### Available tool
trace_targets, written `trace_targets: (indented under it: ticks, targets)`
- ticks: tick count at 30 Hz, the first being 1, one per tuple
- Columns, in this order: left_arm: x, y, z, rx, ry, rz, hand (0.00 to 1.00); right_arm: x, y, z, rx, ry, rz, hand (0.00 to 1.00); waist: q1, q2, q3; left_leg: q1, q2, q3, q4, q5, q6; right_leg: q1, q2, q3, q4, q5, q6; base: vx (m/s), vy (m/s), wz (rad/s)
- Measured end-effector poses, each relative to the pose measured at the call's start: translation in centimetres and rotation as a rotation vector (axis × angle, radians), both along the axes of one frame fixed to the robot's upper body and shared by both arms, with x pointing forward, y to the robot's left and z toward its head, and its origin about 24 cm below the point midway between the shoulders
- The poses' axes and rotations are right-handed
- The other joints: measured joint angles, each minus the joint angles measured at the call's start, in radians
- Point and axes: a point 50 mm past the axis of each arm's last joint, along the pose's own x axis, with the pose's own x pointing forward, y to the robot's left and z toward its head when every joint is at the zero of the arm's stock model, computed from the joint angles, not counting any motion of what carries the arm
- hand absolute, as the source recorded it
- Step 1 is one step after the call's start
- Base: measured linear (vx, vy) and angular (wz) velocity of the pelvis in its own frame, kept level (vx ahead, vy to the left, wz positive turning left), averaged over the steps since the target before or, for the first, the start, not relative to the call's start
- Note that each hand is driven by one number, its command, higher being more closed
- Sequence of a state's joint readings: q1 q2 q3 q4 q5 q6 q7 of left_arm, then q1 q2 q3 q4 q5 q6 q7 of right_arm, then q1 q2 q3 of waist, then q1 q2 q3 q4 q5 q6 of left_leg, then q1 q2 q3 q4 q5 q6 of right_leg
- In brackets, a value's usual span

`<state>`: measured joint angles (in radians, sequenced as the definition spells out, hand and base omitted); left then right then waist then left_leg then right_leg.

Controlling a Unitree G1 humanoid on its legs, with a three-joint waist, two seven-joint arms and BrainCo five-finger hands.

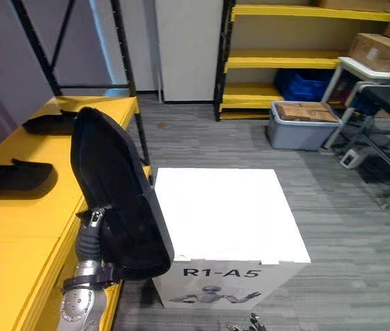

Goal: Walk over and take plastic housings, then place them on the shelf

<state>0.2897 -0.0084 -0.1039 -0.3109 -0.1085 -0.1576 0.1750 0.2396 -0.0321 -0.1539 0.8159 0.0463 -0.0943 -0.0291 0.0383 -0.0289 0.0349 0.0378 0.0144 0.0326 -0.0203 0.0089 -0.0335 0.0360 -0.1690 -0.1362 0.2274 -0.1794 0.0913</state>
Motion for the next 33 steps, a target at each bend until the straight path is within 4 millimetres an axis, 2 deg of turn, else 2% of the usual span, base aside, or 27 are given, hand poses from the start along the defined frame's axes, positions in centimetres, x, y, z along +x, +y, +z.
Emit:
trace_targets:
  ticks: [4, 6, 8, 9, 10, 12, 13, 14, 15, 16, 17, 18, 21, 24, 25, 26, 28, 29, 31, 33]
  targets:
    - [0.3, -0.4, 0.5, -0.009, -0.022, -0.008, 1.00, 0.8, 0.1, 0.1, -0.007, -0.009, 0.008, 0.00, 0.017, -0.005, 0.007, -0.060, -0.002, -0.118, 0.061, 0.017, -0.008, 0.037, 0.009, -0.073, -0.006, -0.001, -0.004, -0.01, -0.069, 0.83]
    - [0.3, -0.6, 1.1, -0.016, -0.048, -0.008, 1.00, 1.5, 0.0, 0.3, -0.019, -0.024, 0.019, 0.00, 0.032, -0.004, 0.017, -0.091, -0.003, -0.148, 0.090, 0.020, -0.013, 0.041, 0.014, -0.097, -0.005, -0.004, -0.009, -0.06, -0.051, 0.74]
    - [0.3, -0.7, 2.1, -0.028, -0.098, -0.003, 1.00, 3.1, -0.2, 0.7, -0.034, -0.063, 0.023, 0.00, 0.034, 0.004, 0.038, -0.144, -0.007, -0.140, 0.124, 0.037, -0.016, 0.044, 0.011, -0.158, -0.005, -0.009, -0.016, -0.14, -0.037, 0.91]
    - [0.5, -0.9, 2.6, -0.035, -0.125, -0.010, 1.00, 3.5, -0.2, 0.8, -0.038, -0.070, 0.022, 0.00, 0.038, 0.001, 0.043, -0.158, 0.025, -0.052, 0.114, 0.017, 0.016, 0.044, 0.006, -0.202, -0.006, -0.005, -0.024, -0.15, -0.004, 1.11]
    - [1.0, -1.3, 3.2, -0.040, -0.157, -0.030, 1.00, 3.8, 0.1, 0.9, -0.035, -0.076, 0.021, 0.00, 0.030, -0.008, 0.049, -0.203, 0.074, 0.118, 0.234, -0.047, 0.050, 0.052, -0.008, -0.249, -0.006, -0.004, -0.025, -0.13, -0.001, 1.07]
    - [1.5, -2.3, 4.1, -0.051, -0.198, -0.071, 1.00, 3.6, -0.4, 0.8, -0.051, -0.068, 0.016, 0.00, 0.023, 0.000, 0.050, -0.252, 0.150, 0.271, 0.441, -0.109, 0.099, 0.075, -0.017, -0.310, 0.005, -0.004, -0.024, -0.05, 0.029, 1.02]
    - [1.9, -3.5, 4.6, -0.069, -0.228, -0.115, 1.00, 3.0, -1.2, 0.8, -0.075, -0.052, 0.017, 0.00, 0.022, 0.046, 0.037, -0.263, 0.180, 0.330, 0.477, -0.101, 0.133, 0.080, -0.002, -0.348, 0.034, -0.025, -0.018, -0.04, 0.103, 1.59]
    - [2.4, -4.3, 5.5, -0.063, -0.273, -0.163, 1.00, 2.8, -1.5, 0.6, -0.079, -0.033, 0.009, 0.00, -0.025, 0.028, 0.033, -0.255, 0.115, 0.286, 0.358, -0.112, 0.085, 0.070, -0.004, -0.344, 0.019, -0.056, -0.023, -0.07, 0.091, 1.98]
    - [3.0, -4.6, 5.7, -0.056, -0.292, -0.178, 1.00, 2.8, -1.3, 0.4, -0.070, -0.022, -0.004, 0.00, -0.046, -0.008, 0.026, -0.244, 0.079, 0.343, 0.338, -0.130, 0.145, 0.071, -0.032, -0.360, -0.028, -0.029, -0.046, -0.08, 0.061, 1.84]
    - [3.4, -4.8, 5.9, -0.052, -0.299, -0.184, 1.00, 2.6, -1.2, 0.3, -0.065, -0.014, -0.012, 0.00, -0.048, -0.010, 0.029, -0.244, 0.098, 0.400, 0.404, -0.152, 0.155, 0.072, -0.046, -0.391, -0.033, -0.016, -0.037, -0.05, 0.013, 1.31]
    - [3.8, -5.0, 5.9, -0.063, -0.300, -0.178, 1.00, 3.0, -1.9, 0.5, -0.085, -0.025, -0.013, 0.00, -0.050, 0.025, 0.032, -0.187, 0.140, 0.448, 0.427, -0.170, 0.093, 0.094, -0.030, -0.426, -0.041, -0.002, -0.017, 0.01, 0.065, 1.14]
    - [4.5, -5.3, 5.9, -0.051, -0.299, -0.193, 1.00, 3.0, -2.1, 0.4, -0.086, -0.017, -0.025, 0.00, -0.066, 0.042, 0.041, -0.170, 0.113, 0.412, 0.372, -0.167, 0.057, 0.118, -0.038, -0.469, -0.043, 0.013, -0.004, 0.02, 0.135, 1.01]
    - [4.8, -5.5, 5.4, -0.027, -0.273, -0.211, 1.00, 2.8, -1.1, 0.1, -0.058, -0.001, -0.025, 0.00, -0.052, 0.033, 0.046, -0.158, 0.075, 0.387, 0.367, -0.171, 0.076, 0.141, -0.065, -0.480, -0.028, 0.024, -0.003, 0.03, 0.182, 0.55]
    - [4.7, -5.9, 5.3, -0.022, -0.271, -0.235, 1.00, 2.5, -1.2, 0.0, -0.062, 0.013, -0.022, 0.00, -0.048, 0.033, 0.048, -0.147, 0.044, 0.351, 0.366, -0.200, 0.085, 0.117, -0.123, -0.475, 0.109, 0.024, -0.003, 0.03, 0.159, 0.35]
    - [4.6, -6.3, 5.3, -0.017, -0.270, -0.253, 1.00, 2.3, -1.5, 0.0, -0.068, 0.017, -0.022, 0.00, -0.052, 0.030, 0.053, -0.131, 0.023, 0.330, 0.352, -0.209, 0.087, 0.081, -0.164, -0.427, 0.227, 0.025, -0.012, 0.03, 0.174, 0.49]
    - [4.6, -6.4, 5.2, -0.013, -0.269, -0.260, 1.00, 2.1, -1.6, -0.1, -0.070, 0.022, -0.022, 0.00, -0.059, 0.031, 0.056, -0.122, 0.013, 0.314, 0.343, -0.211, 0.090, 0.049, -0.173, -0.376, 0.295, 0.026, -0.033, 0.04, 0.157, 0.75]
    - [4.6, -6.5, 5.1, -0.006, -0.264, -0.272, 1.00, 1.3, -1.9, -0.2, -0.070, 0.038, -0.029, 0.00, -0.094, 0.033, 0.060, -0.106, -0.017, 0.234, 0.311, -0.204, 0.092, -0.042, -0.082, -0.100, 0.355, -0.069, -0.034, 0.05, 0.077, 0.94]
    - [4.6, -6.5, 5.0, -0.006, -0.261, -0.272, 1.00, 1.2, -1.9, -0.2, -0.071, 0.042, -0.026, 0.00, -0.096, 0.033, 0.061, -0.100, -0.022, 0.220, 0.301, -0.203, 0.093, -0.062, -0.055, -0.044, 0.353, -0.078, -0.028, 0.06, 0.009, 0.79]
    - [4.6, -6.7, 4.8, -0.005, -0.251, -0.274, 1.00, 0.2, -1.9, -0.3, -0.072, 0.052, -0.033, 0.00, -0.096, 0.029, 0.069, -0.076, -0.039, 0.161, 0.287, -0.201, 0.097, -0.146, 0.050, 0.145, 0.350, -0.088, -0.018, 0.07, -0.042, 0.83]
    - [4.5, -6.9, 4.8, -0.008, -0.251, -0.280, 1.00, -0.8, -1.7, -0.3, -0.070, 0.061, -0.040, 0.00, -0.104, 0.022, 0.066, -0.070, -0.053, 0.108, 0.287, -0.204, 0.092, -0.181, 0.101, 0.245, 0.321, -0.086, -0.011, 0.11, -0.124, 1.05]
